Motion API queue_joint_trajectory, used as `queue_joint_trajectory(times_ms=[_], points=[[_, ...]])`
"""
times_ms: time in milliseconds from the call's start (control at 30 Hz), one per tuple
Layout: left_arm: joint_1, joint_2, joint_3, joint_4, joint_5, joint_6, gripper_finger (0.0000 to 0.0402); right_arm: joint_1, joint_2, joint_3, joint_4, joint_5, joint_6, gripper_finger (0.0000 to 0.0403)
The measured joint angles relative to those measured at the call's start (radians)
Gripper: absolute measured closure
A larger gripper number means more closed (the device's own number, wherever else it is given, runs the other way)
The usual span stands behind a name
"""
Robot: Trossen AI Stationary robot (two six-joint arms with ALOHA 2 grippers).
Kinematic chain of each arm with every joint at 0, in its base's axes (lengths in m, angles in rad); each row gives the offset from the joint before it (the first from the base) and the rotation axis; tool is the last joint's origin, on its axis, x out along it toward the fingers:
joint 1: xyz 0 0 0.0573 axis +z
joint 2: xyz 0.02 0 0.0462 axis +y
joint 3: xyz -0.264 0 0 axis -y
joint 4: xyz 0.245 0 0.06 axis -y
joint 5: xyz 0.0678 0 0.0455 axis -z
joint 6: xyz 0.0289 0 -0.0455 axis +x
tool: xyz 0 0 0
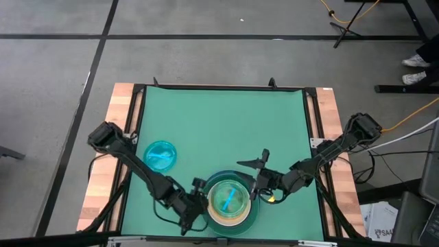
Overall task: Stack plastic plates
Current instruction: Stack the blue plate on top of the orange plate
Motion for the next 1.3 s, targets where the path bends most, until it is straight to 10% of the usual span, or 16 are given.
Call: queue_joint_trajectory(times_ms=[533, 933, 1300], points=[[-0.048, -0.164, -0.076, -0.382, -0.265, -0.242, 0.0302, 0.0, 0.0, 0.0, -0.044, -0.004, 0.047, 0.0233], [-0.004, -0.524, -0.455, -0.289, -0.254, -0.486, 0.0302, 0.0, 0.0, 0.0, -0.051, 0.0, 0.049, 0.0233], [0.046, -0.546, -0.592, -0.295, -0.124, -0.625, 0.0277, 0.0, 0.0, 0.0, -0.067, 0.0, 0.049, 0.0233]])
